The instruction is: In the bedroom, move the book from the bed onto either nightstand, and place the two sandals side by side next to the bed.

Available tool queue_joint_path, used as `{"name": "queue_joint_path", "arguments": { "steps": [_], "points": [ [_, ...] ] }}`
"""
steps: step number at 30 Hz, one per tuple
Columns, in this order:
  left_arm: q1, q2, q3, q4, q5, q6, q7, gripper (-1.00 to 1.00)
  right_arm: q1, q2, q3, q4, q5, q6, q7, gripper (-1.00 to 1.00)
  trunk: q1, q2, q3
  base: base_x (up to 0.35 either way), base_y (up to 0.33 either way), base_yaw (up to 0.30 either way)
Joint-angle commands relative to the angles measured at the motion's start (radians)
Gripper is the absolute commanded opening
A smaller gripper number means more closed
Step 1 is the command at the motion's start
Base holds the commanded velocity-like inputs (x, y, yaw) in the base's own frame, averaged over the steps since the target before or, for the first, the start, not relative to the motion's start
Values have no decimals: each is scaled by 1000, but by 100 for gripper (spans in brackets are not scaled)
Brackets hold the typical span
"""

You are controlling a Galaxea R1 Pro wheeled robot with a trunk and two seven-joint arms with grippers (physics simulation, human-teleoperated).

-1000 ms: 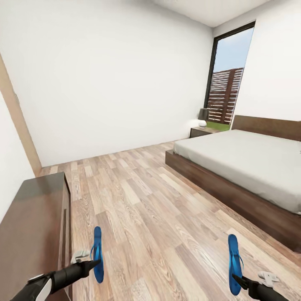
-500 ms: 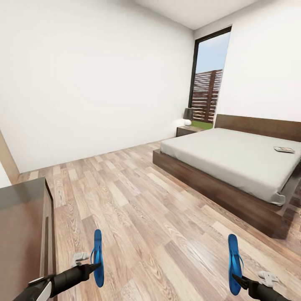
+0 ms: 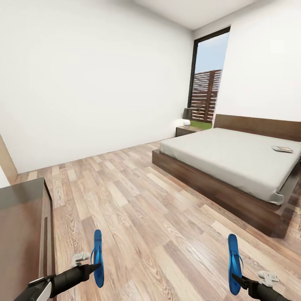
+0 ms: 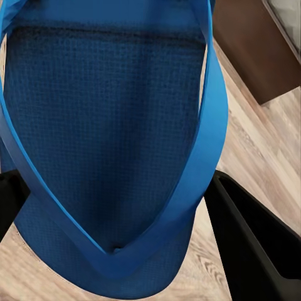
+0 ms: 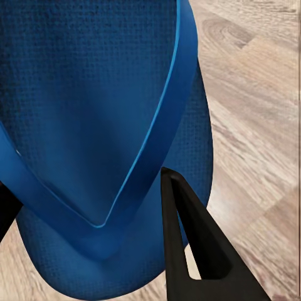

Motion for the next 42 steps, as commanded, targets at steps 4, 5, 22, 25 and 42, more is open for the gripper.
{"name": "queue_joint_path", "arguments": {
  "steps": [4,5,22,25,42],
  "points": [
    [0,0,2,0,4,9,-4,-100,-1,0,-2,1,1,-3,1,-100,0,0,-1,0,0,-230],
    [0,0,2,0,4,9,-4,-100,-1,0,-2,1,1,-3,1,-100,0,0,-1,0,0,-259],
    [0,0,2,0,5,9,-4,-100,-1,0,-2,1,1,-1,2,-100,0,0,-1,0,0,-92],
    [0,0,2,0,5,9,-4,-100,-1,0,-2,1,1,-1,1,-100,0,0,-1,0,0,-271],
    [0,-15,1,5,4,-42,92,-100,-1,38,-1,66,3,-11,-10,-100,0,0,-1,0,0,-283]
  ]
}}
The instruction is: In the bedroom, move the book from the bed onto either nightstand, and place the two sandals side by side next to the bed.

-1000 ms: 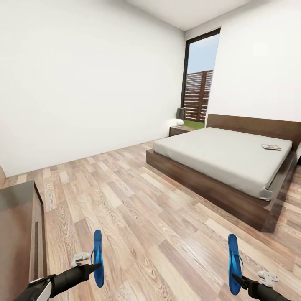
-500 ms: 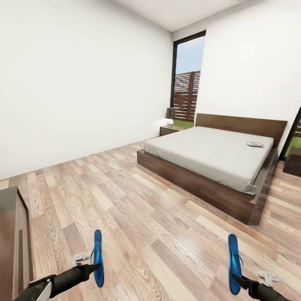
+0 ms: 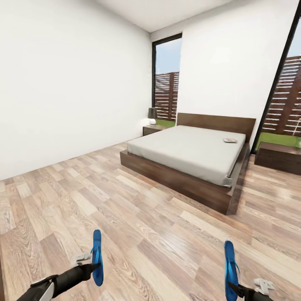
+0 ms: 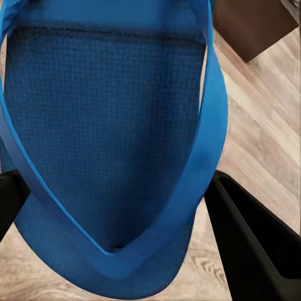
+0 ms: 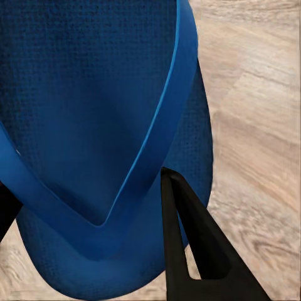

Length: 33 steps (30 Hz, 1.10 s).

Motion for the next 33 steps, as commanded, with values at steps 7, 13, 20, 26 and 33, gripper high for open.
{"name": "queue_joint_path", "arguments": {
  "steps": [7,13,20,26,33],
  "points": [
    [0,-48,-9,54,-49,-56,150,-100,-1,121,-7,56,33,-7,-89,-100,0,0,-1,0,0,-284],
    [0,-54,-14,147,-161,-170,163,-100,-1,154,-7,66,178,-7,-109,-100,0,0,-1,0,0,-284],
    [0,-61,-14,160,-171,-196,165,-100,-1,155,-10,65,193,-8,-107,-100,0,0,-1,0,0,-284],
    [0,-63,-12,160,-169,-197,166,-100,-1,155,-10,65,192,-7,-109,-100,0,0,-1,0,0,-284],
    [0,-63,-12,164,-169,-197,166,-100,-1,155,-11,65,193,-8,-111,-100,0,0,-1,0,0,-284]
  ]
}}
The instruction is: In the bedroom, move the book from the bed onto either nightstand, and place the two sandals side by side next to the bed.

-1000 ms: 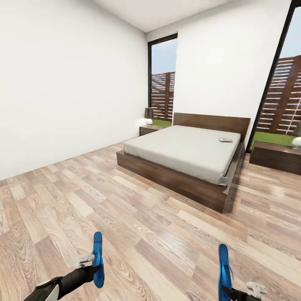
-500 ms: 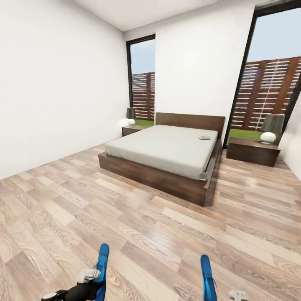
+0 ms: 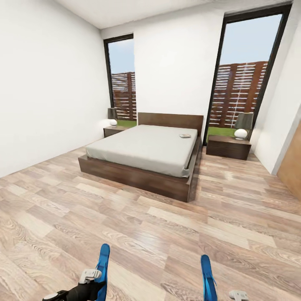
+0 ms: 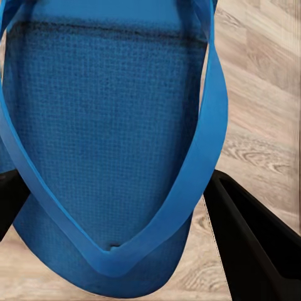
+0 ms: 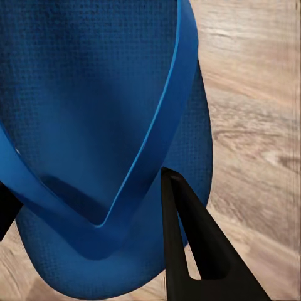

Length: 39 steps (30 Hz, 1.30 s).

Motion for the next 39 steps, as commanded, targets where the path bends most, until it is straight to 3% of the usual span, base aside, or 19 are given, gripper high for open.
{"name": "queue_joint_path", "arguments": {
  "steps": [1,39],
  "points": [
    [-1,0,7,2,-10,-8,-3,-100,-1,0,-3,2,-4,0,3,-100,0,0,-1,0,0,-284],
    [-1,-1,7,4,-10,-7,-3,-100,-1,-3,-5,2,-4,0,6,-100,0,0,-1,0,0,-284]
  ]
}}
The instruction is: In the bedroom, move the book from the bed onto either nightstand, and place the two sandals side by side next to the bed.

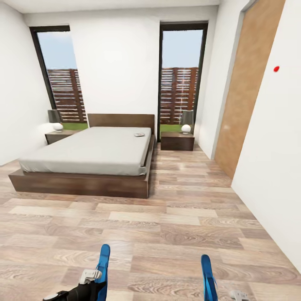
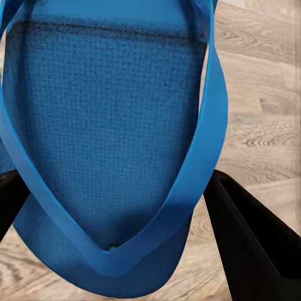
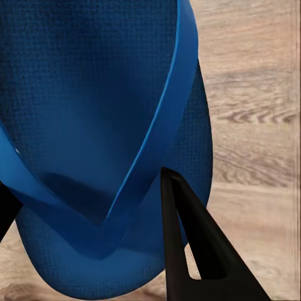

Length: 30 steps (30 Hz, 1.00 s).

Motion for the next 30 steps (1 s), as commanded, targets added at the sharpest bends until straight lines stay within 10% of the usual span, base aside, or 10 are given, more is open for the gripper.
{"name": "queue_joint_path", "arguments": {
  "steps": [1,30],
  "points": [
    [-1,0,7,0,-11,-8,-2,-100,-1,-1,-3,2,-4,0,4,-100,0,0,-1,0,0,-284],
    [-1,-5,7,0,-11,-8,-2,-100,-1,-4,-3,2,-4,0,7,-100,0,0,-1,0,0,-284]
  ]
}}
